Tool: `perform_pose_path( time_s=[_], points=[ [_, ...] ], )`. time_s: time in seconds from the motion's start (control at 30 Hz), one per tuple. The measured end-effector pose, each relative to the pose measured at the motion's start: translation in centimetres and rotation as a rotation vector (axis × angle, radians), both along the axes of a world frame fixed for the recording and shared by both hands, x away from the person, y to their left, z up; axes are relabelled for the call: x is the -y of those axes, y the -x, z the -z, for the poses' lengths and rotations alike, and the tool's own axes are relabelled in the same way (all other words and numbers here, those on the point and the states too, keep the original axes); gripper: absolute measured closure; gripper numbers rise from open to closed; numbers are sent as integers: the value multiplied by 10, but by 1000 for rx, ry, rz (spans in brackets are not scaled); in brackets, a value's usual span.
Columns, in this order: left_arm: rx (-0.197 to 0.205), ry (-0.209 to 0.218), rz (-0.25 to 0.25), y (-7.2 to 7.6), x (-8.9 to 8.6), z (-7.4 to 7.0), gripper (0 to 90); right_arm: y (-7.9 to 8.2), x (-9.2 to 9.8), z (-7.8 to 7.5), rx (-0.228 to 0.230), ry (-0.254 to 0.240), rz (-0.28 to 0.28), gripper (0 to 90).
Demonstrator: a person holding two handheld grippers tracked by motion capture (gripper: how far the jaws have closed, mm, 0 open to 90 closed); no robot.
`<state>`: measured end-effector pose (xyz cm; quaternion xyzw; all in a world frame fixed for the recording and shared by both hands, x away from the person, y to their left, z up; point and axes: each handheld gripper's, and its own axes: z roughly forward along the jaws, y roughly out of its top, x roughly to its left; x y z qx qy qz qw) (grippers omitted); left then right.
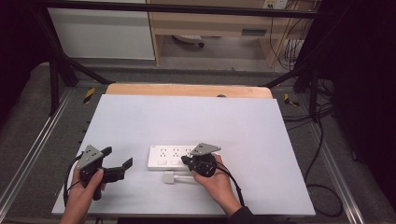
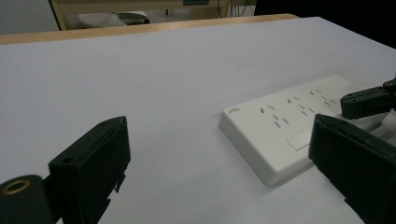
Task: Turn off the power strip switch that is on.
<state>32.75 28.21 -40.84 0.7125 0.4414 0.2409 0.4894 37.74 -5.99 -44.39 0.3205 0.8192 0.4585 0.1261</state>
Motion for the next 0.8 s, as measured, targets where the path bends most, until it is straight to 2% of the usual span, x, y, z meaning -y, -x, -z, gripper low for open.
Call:
perform_pose_path(
  time_s=[0.8],
  points=[
    [1,3,-7,0,-1,0,54,1,0,1,8,-8,2,900]
  ],
)
